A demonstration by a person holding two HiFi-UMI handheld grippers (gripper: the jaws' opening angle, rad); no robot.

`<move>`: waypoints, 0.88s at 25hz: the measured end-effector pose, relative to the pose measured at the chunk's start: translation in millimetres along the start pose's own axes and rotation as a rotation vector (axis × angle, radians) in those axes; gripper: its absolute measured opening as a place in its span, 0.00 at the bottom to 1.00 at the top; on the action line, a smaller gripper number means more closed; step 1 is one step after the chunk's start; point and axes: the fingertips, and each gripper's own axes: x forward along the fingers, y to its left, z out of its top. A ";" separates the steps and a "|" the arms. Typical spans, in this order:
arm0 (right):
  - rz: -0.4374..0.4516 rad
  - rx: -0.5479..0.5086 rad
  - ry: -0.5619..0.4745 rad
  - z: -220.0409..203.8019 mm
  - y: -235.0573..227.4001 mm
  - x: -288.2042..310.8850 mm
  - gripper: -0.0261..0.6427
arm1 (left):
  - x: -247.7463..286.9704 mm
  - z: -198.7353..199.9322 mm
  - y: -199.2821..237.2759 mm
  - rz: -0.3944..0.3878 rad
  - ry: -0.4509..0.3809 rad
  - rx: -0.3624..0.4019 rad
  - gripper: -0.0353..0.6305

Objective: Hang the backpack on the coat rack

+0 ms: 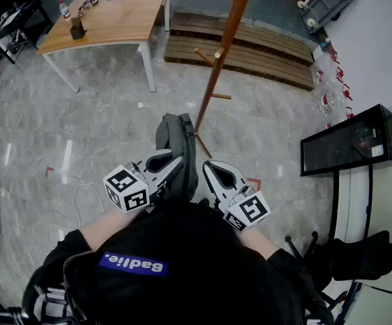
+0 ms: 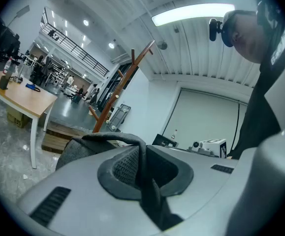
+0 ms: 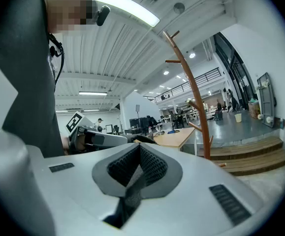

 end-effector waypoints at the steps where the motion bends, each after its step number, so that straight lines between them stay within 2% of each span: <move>1: -0.003 0.001 0.000 -0.5 -0.5 -0.3 0.05 | 0.1 -0.1 0.1 -0.001 0.001 0.001 0.13; 22: -0.022 0.029 -0.006 -4.0 -1.4 -4.7 0.05 | 7.3 -7.2 -2.7 -0.027 0.036 0.006 0.13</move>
